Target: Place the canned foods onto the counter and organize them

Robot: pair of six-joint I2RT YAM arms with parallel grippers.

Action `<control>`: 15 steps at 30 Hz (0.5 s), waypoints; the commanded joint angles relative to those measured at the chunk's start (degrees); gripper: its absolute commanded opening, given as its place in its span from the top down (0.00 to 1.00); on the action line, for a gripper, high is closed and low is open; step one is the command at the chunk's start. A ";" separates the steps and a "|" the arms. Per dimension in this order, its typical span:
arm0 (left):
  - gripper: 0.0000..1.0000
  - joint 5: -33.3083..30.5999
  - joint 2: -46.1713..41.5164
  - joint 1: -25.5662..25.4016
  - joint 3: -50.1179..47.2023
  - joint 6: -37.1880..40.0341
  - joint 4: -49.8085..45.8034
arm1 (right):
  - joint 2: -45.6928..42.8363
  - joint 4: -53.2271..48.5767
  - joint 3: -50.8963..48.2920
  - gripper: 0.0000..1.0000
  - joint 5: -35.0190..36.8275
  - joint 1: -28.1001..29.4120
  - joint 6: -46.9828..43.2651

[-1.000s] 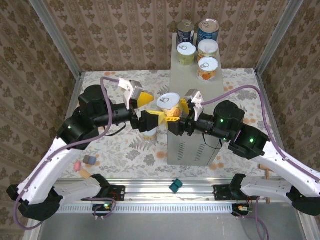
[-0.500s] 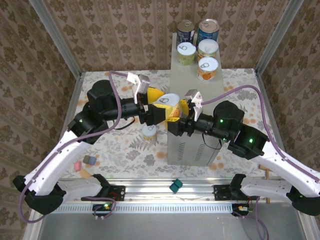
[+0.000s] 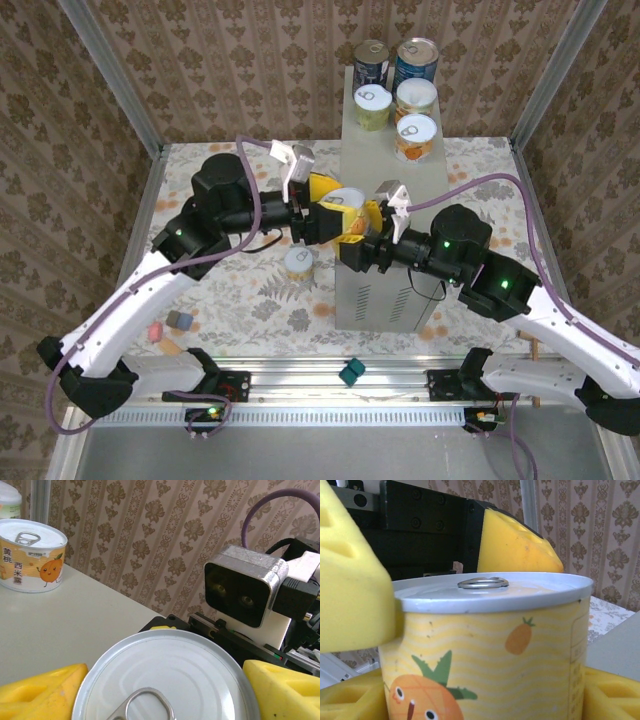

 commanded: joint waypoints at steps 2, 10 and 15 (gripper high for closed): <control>0.20 0.86 1.01 -1.08 2.31 0.36 0.25 | -1.99 5.91 0.25 0.35 0.29 -0.09 -0.01; 0.36 -0.34 2.32 -1.54 4.47 1.10 -0.50 | -3.08 5.22 -0.22 0.23 1.30 -0.24 0.11; 0.39 -1.23 4.68 -1.57 8.67 2.23 -1.55 | -5.03 2.49 -0.67 0.11 3.10 -0.31 -0.30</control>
